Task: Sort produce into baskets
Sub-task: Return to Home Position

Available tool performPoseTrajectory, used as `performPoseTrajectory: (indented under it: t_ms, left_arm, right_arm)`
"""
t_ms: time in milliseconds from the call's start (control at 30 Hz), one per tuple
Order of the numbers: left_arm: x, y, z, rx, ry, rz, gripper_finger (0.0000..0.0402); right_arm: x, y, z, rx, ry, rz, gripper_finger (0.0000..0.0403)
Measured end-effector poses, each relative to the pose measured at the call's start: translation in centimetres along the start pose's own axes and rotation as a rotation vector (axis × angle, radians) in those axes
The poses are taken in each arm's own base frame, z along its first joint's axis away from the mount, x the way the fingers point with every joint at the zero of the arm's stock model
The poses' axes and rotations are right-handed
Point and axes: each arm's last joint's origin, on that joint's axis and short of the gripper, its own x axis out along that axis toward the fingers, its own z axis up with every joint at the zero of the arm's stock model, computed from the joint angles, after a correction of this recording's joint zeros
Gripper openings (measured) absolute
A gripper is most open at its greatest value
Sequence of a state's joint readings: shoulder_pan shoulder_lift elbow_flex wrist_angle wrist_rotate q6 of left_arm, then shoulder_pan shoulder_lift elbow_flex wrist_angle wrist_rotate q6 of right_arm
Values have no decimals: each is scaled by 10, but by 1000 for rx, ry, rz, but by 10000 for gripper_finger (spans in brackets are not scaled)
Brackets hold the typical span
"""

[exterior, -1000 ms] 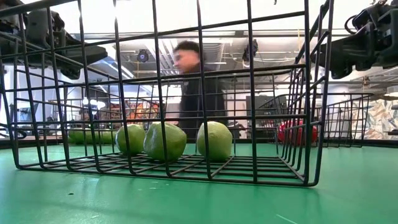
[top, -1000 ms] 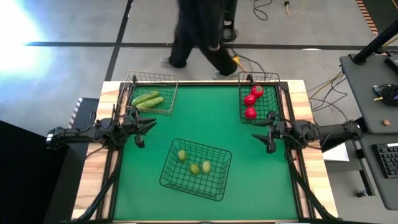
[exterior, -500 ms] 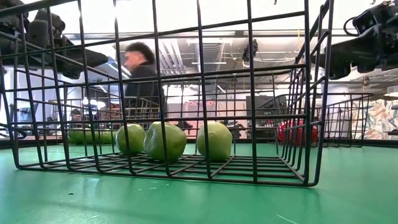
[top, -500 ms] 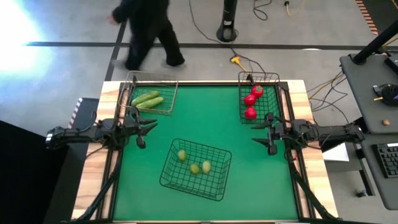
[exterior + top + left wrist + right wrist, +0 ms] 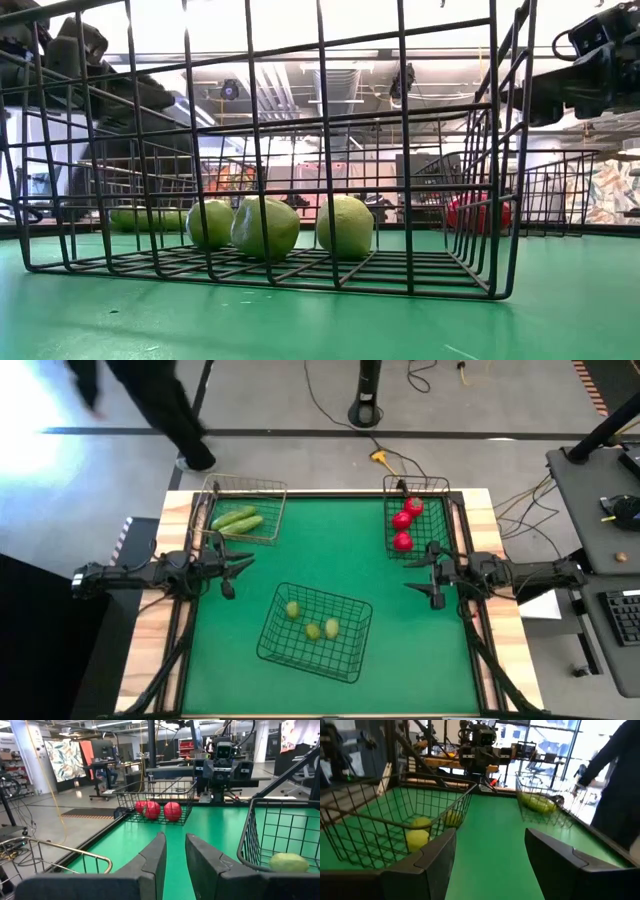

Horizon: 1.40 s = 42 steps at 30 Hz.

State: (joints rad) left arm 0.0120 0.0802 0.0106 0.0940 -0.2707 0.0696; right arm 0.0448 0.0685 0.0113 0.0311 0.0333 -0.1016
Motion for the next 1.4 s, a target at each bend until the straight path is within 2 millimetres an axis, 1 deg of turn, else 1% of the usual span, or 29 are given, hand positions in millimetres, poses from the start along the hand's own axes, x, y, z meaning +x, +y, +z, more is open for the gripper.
performPoseTrajectory:
  t_ms: [167,333,1400]
  left_arm:
    - [0,0,3,-1,-3,0,56]
    - [0,0,3,-1,-3,0,56]
    - [0,0,4,-2,-4,0,56]
  right_arm:
    - [0,0,0,88,0,0,228]
    - [0,0,0,132,0,0,228]
    - [0,0,0,128,0,0,228]
